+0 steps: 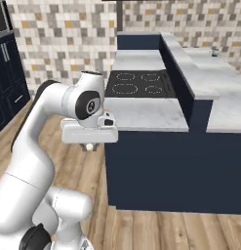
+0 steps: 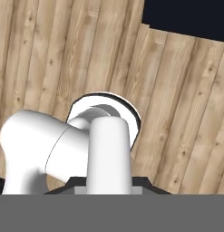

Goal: Pick up the marshmallow and place it in the cup of hot chocolate on the dining counter.

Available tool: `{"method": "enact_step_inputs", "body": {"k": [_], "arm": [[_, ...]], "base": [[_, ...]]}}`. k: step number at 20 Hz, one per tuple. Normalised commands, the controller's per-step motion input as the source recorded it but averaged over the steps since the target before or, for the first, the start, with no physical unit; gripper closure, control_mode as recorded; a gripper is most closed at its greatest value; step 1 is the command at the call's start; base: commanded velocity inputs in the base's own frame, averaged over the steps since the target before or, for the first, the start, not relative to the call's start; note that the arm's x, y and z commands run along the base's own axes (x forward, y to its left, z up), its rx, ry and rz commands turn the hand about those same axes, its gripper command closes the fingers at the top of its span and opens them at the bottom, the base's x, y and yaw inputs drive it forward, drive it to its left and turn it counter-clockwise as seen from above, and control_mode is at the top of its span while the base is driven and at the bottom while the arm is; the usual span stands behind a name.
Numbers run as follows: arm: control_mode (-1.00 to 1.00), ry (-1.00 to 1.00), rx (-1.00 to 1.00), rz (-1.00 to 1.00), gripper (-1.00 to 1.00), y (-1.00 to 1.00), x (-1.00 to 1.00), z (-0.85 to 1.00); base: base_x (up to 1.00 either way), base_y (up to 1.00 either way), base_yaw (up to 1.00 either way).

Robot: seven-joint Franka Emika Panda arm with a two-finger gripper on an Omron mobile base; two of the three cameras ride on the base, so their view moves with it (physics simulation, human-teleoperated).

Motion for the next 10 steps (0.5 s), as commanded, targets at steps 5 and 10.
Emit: {"method": "enact_step_inputs", "body": {"k": [5,10], "arm": [[1.00,0.00,0.00,0.00,1.00,0.00,0.00,0.00],[1.00,0.00,0.00,0.00,1.00,0.00,0.00,0.00]], "base": [[-0.07,-1.00,0.00],[-0.02,-1.00,0.00]]}}
